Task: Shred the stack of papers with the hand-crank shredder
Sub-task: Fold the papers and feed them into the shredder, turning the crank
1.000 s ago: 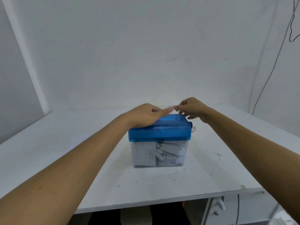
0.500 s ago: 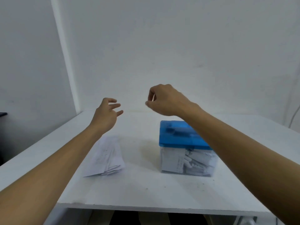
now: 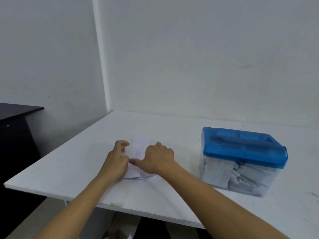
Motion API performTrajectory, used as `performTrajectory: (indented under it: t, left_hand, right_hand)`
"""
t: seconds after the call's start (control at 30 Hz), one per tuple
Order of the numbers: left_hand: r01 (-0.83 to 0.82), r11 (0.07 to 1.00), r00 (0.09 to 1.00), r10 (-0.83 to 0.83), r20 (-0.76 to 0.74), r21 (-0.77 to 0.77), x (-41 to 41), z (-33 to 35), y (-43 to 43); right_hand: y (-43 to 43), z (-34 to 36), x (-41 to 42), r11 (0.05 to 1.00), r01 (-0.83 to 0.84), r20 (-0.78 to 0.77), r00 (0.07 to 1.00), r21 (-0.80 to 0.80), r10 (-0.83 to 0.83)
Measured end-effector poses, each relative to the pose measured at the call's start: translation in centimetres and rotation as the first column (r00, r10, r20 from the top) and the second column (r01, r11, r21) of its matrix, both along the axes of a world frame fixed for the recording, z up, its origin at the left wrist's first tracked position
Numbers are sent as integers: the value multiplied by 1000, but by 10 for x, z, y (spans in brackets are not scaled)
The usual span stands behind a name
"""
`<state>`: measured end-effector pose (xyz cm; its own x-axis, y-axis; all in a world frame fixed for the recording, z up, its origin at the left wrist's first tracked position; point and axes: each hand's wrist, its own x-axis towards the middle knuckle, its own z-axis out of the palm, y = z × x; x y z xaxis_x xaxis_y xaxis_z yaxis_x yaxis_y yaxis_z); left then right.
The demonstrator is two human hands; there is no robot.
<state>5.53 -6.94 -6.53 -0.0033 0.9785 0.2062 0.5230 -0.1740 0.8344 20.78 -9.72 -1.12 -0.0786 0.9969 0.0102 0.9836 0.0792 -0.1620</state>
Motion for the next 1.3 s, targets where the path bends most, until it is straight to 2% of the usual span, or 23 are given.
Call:
performTrajectory:
  t: [0.13, 0.27, 0.43, 0.53, 0.7, 0.9, 1.0, 1.13, 1.2, 1.3]
  left_hand:
    - [19, 999, 995, -15, -97, 40, 4, -5, -4]
    - [-2, 997, 994, 10, -107, 73, 5, -5, -2]
    - [-84, 988, 972, 111, -209, 132, 6, -7, 0]
    - [-143, 976, 927, 190, -325, 164, 8, -6, 0]
    - [-113, 981, 884, 173, -434, 160, 8, -7, -1]
    - [-75, 988, 844, 135, -519, 135, 10, -5, -5]
    - [-52, 990, 825, 116, -553, 130, 11, -5, -7]
    - [-37, 990, 877, 98, -470, 137, 13, -2, -8]
    - [-21, 990, 937, 67, -342, 138, 15, 3, -12]
    - [87, 994, 995, -84, -55, 60, 12, 11, -15]
  right_hand:
    - [-1, -33, -7, 996, 78, -172, 983, 51, -68]
    - [-4, -44, 2, 984, 144, -315, 943, 101, -106]
    - [-7, -42, 11, 982, 158, -495, 865, 101, -88]
    - [-6, -43, 12, 975, 198, -616, 782, 101, -95]
    - [-6, -40, 21, 959, 265, -792, 604, 97, -87]
    - [-5, -36, 29, 950, 307, -892, 443, 59, -87]
    - [-5, -34, 31, 945, 323, -909, 406, 45, -95]
    - [-6, -33, 30, 947, 319, -912, 399, 44, -92]
    - [-8, -32, 28, 958, 283, -901, 425, 48, -80]
    - [-9, -33, 25, 972, 232, -877, 475, 48, -70]
